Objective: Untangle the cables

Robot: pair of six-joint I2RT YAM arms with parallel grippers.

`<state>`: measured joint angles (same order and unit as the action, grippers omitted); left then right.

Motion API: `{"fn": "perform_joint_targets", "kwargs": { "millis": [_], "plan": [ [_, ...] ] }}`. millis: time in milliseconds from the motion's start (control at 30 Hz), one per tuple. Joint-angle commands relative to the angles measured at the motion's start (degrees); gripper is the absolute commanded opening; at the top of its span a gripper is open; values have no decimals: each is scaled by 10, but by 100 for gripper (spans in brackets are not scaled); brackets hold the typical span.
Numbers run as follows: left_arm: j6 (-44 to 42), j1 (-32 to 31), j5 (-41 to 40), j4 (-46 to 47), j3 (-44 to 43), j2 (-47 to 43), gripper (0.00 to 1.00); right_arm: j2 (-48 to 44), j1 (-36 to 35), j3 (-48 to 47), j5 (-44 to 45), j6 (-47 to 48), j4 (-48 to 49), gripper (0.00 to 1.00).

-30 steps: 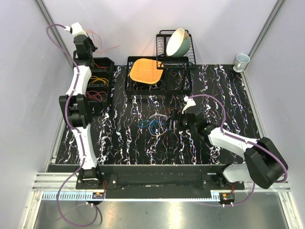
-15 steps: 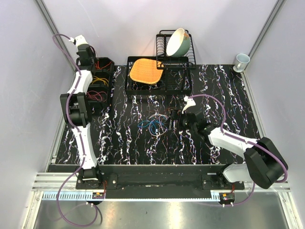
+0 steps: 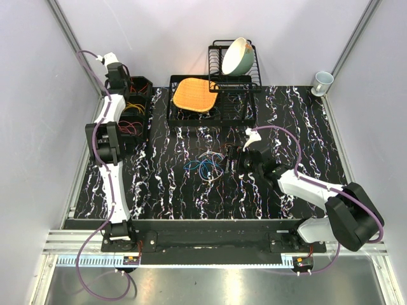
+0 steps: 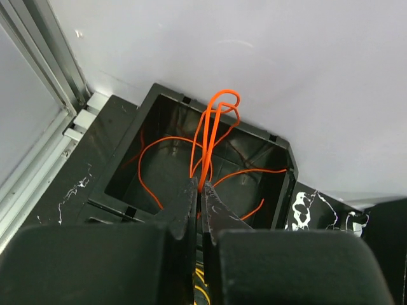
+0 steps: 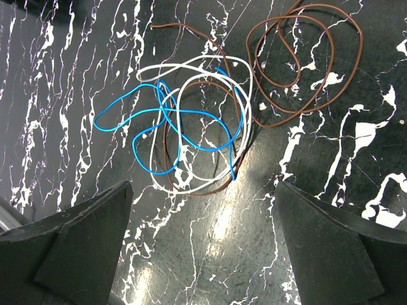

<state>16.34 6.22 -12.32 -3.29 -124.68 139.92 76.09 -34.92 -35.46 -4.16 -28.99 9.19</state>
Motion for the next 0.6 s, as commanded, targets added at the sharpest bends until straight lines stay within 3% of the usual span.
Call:
{"fn": "perform_joint_targets", "kwargs": {
  "millis": [0,100,133,167,333,567],
  "plan": [
    [26,8,19,14,-26,1,15,4,2,-24,-7,-2,21,100],
    [33,10,40,8,-21,-16,43,4,3,-25,-8,-2,21,100],
    [33,9,46,8,-16,-23,61,4,3,-25,-8,-3,21,100],
    [37,8,52,12,-13,-40,66,4,2,-24,-8,-2,21,100],
    [51,1,55,14,-2,-94,83,2,3,-22,-8,-3,25,100],
    [59,-25,67,-7,18,-169,90,0,3,-21,-8,-3,28,100]
  ]
}}
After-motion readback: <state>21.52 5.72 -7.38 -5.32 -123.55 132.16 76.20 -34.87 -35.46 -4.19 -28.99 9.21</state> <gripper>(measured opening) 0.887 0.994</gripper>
